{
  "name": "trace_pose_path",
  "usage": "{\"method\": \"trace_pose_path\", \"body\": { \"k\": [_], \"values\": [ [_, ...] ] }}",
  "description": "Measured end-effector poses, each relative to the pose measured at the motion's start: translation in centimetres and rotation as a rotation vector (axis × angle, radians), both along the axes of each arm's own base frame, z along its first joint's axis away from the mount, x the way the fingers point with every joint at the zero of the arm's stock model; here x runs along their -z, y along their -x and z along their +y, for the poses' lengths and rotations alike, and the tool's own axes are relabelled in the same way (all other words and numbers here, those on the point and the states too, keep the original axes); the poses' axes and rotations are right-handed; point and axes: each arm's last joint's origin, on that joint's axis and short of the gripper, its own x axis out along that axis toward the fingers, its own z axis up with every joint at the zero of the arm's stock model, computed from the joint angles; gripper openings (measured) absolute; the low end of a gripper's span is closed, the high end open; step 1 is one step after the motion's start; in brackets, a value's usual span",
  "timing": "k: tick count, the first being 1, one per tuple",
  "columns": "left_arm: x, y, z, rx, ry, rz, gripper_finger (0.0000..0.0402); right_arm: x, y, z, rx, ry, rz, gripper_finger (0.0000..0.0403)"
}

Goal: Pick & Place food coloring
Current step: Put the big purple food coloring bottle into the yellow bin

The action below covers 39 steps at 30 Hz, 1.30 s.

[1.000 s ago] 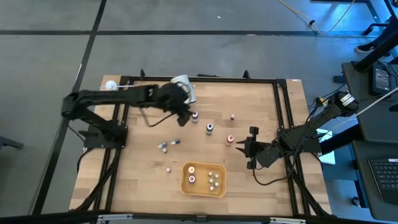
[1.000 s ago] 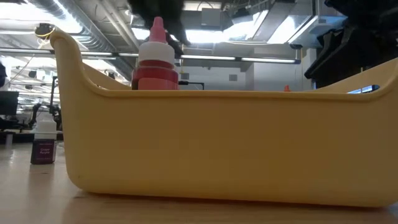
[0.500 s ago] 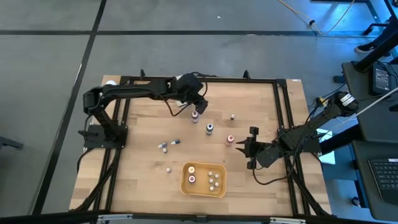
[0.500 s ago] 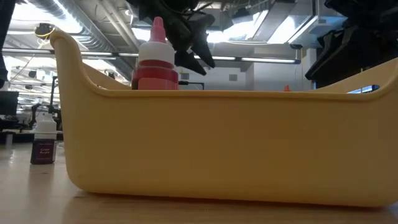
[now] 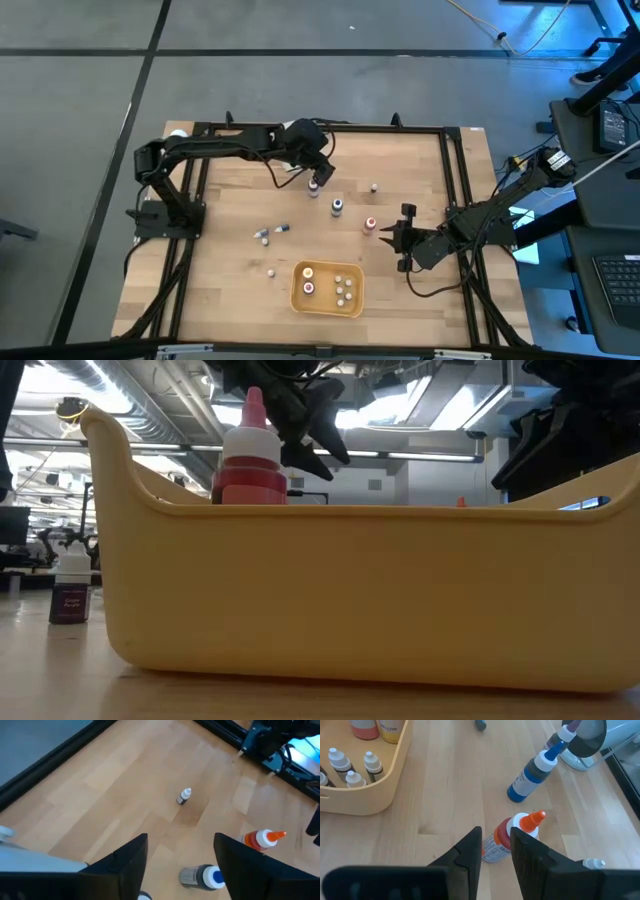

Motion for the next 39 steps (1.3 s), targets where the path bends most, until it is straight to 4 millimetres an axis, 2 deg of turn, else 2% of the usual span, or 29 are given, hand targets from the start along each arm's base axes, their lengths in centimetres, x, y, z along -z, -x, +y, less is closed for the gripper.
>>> {"method": "trace_pose_path", "body": {
  "k": [5, 12, 16, 22, 26, 32, 39],
  "values": [
    [0.0, 0.0, -0.1, -0.007, 0.046, -0.008, 0.0252, 0.0, 0.0, 0.0, 0.0, 0.0, 0.0, 0.0104],
    [0.3, 0.1, -0.4, 0.006, 0.124, 0.003, 0.025, 0.0, 0.0, 0.0, 0.0, 0.0, 0.0, 0.0104],
    [0.5, 0.5, -0.5, 0.021, 0.153, 0.065, 0.025, 0.0, 0.0, 0.0, 0.0, 0.0, 0.0, 0.0104],
    [0.1, 0.7, -1.6, -0.011, 0.037, 0.259, 0.0249, 0.0, 0.0, 0.0, -0.005, 0.008, 0.002, 0.0103],
    [-0.1, 0.2, -2.1, -0.003, -0.017, 0.27, 0.0249, 0.0, 0.0, 0.0, -0.015, 0.021, 0.003, 0.0103],
    [1.8, 0.0, -1.6, -0.044, 0.049, 0.36, 0.0249, 0.0, 0.0, 0.0, -0.014, 0.02, 0.002, 0.0103],
    [5.2, -1.2, -1.5, -0.009, 0.056, 0.477, 0.0249, 0.0, 0.0, 0.0, -0.014, 0.023, 0.006, 0.0103]
  ]
}}
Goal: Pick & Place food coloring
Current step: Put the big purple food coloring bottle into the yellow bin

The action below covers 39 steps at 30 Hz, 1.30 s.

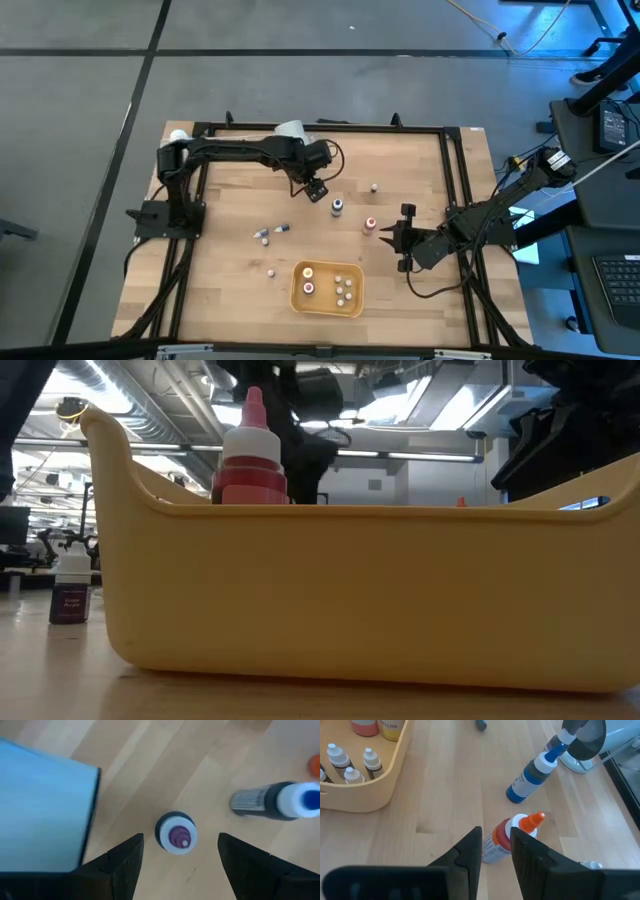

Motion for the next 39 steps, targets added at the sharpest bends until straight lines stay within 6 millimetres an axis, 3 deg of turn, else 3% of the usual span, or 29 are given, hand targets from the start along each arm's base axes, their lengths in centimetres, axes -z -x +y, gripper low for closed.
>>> {"method": "trace_pose_path", "body": {
  "k": [12, 39],
  "values": [
    [3.4, -1.3, 0.4, 0.01, -0.013, 0.075, 0.0249, 0.0, 0.0, 0.0, -0.001, 0.002, 0.002, 0.0104],
    [3.0, -1.4, 0.5, 0.02, 0.0, 0.082, 0.0182, 0.0, 0.0, 0.0, -0.002, 0.005, 0.006, 0.0104]
  ]
}}
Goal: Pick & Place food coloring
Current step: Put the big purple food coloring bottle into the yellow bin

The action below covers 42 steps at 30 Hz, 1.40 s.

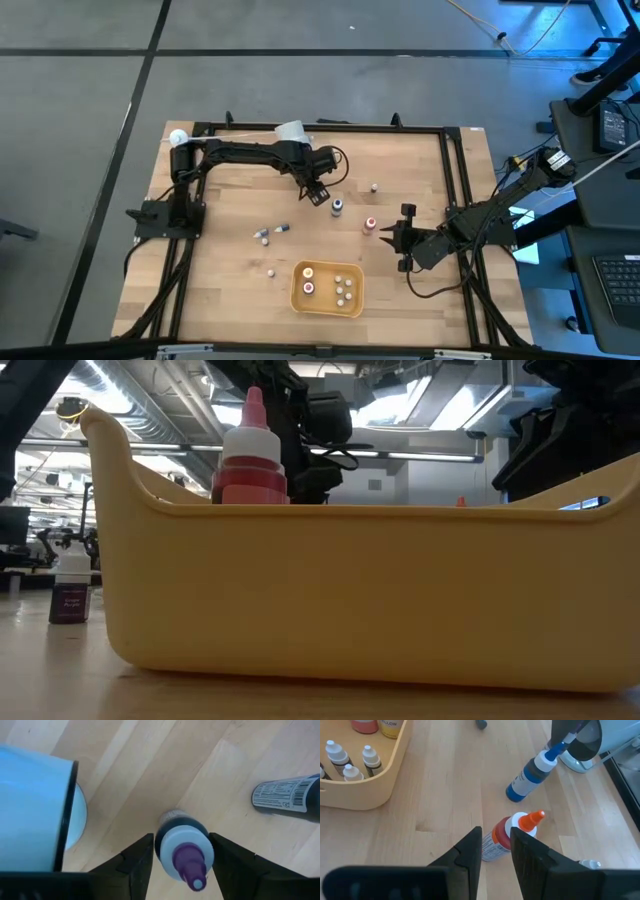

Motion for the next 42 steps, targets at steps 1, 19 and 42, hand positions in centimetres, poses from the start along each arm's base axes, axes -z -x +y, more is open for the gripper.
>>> {"method": "trace_pose_path", "body": {
  "k": [1, 19, 42],
  "values": [
    [0.0, 0.0, 0.0, 0.0, -0.001, 0.0, 0.018, 0.0, 0.0, 0.0, 0.0, 0.0, 0.0, 0.0104],
    [-1.0, 0.1, -1.6, 0.034, -0.002, -0.013, 0.0154, 0.0, 0.0, 0.0, 0.0, 0.001, 0.001, 0.0104],
    [-13.2, 5.8, -20.4, 0.17, 0.239, -0.472, 0.0147, 0.0, 0.0, 0.0, -0.002, -0.004, 0.008, 0.0103]
  ]
}}
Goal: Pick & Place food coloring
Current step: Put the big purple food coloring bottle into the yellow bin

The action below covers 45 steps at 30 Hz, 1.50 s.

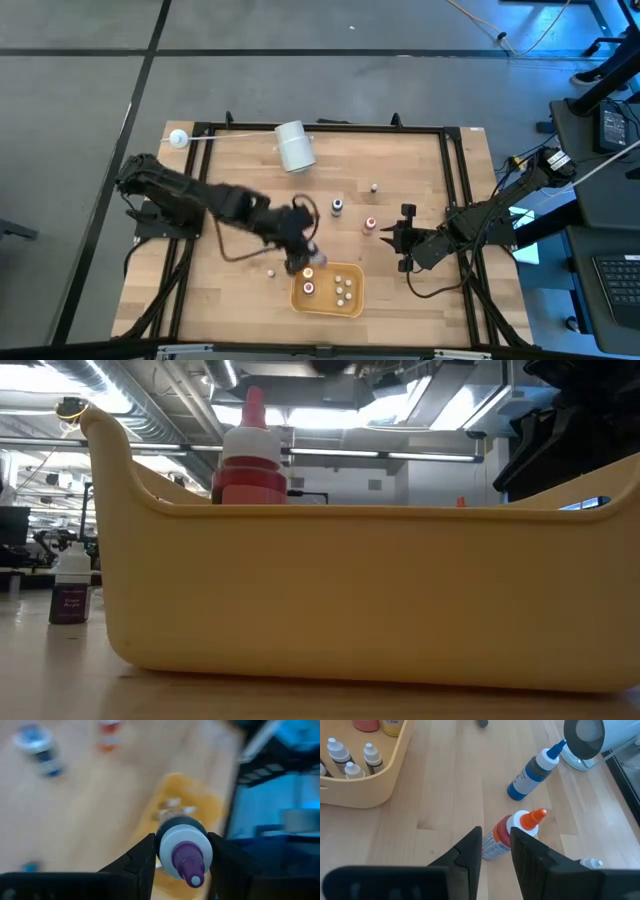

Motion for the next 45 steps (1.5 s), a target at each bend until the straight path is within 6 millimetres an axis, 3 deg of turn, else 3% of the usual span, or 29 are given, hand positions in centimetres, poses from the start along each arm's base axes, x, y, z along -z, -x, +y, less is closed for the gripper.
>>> {"method": "trace_pose_path", "body": {
  "k": [7, 15, 19, 30, 45],
  "values": [
    [-0.4, 1.2, -5.0, 0.069, -0.036, -0.103, 0.0147, -0.1, -0.1, 0.1, 0.0, -0.011, -0.012, 0.0104],
    [2.6, 1.1, -9.1, 0.155, -0.103, -0.042, 0.0146, -0.1, -0.1, 0.1, 0.005, -0.009, -0.019, 0.0104],
    [4.5, 0.3, -9.9, 0.198, -0.13, 0.013, 0.0146, -0.1, -0.1, 0.1, 0.025, -0.031, -0.027, 0.0104],
    [5.9, -1.6, -12.6, 0.36, -0.28, 0.165, 0.0146, -0.1, -0.1, 0.0, 0.093, -0.115, -0.05, 0.0104],
    [9.3, -2.8, -12.9, 0.315, -0.341, 0.298, 0.015, -0.1, -0.1, 0.0, 0.099, -0.124, -0.053, 0.0104]
  ]
}}
